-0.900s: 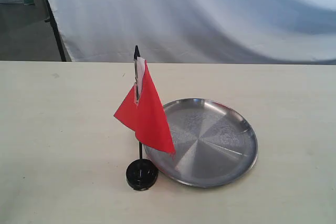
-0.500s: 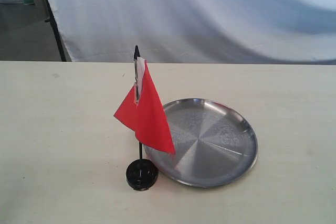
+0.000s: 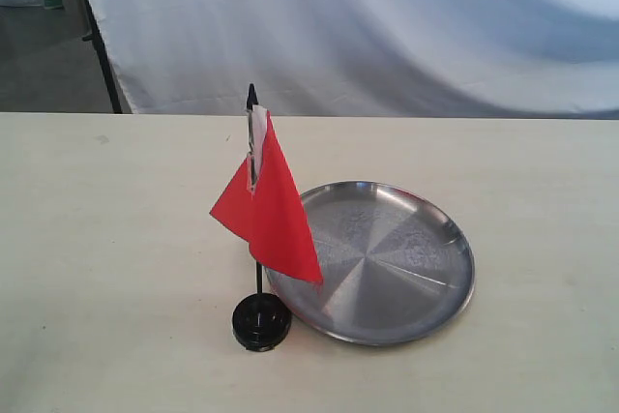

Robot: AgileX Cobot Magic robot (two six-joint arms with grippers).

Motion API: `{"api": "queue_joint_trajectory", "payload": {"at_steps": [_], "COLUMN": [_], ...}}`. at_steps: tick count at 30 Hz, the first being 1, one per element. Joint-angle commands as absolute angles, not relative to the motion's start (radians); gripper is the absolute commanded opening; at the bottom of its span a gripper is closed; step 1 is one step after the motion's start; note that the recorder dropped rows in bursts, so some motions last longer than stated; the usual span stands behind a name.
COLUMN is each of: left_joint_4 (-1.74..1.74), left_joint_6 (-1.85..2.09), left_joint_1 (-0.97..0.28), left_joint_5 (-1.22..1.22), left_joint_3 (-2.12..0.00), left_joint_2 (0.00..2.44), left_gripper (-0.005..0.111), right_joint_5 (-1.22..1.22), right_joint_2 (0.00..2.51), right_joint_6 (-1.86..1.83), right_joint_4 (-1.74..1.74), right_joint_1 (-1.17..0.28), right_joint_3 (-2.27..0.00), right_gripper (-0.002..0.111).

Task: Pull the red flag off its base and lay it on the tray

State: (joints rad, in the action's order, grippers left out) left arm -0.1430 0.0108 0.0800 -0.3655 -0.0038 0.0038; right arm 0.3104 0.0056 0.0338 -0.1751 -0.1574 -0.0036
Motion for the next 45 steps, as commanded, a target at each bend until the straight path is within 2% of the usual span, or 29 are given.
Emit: {"api": "queue_joint_trajectory", "payload": {"at_steps": [1, 10, 16, 45], "left_joint_4": [-0.142, -0.142, -0.142, -0.142], "left_joint_6": [0.011, 0.011, 0.011, 0.011], "left_joint_1": [0.084, 0.084, 0.084, 0.084], "left_joint_5": [-0.367, -0.367, -0.367, -0.367], "left_joint_3": [0.0, 0.0, 0.0, 0.0], "left_joint_2": [0.0, 0.0, 0.0, 0.0], "left_gripper": [0.0, 0.0, 0.0, 0.0], "right_joint_5": [0.267, 0.088, 0.061, 0.01], "right_joint_2": [0.0, 0.0, 0.0, 0.0], "right_joint_6": [0.039, 0.041, 0.041, 0.01], "right_joint_4": [-0.212, -0.419, -0.561, -0.621], "right_joint_1": [-0.159, -0.159, -0.159, -0.161], "right_joint_3": [0.0, 0.0, 0.0, -0.001], "right_gripper": [0.0, 0.0, 0.0, 0.0]}}
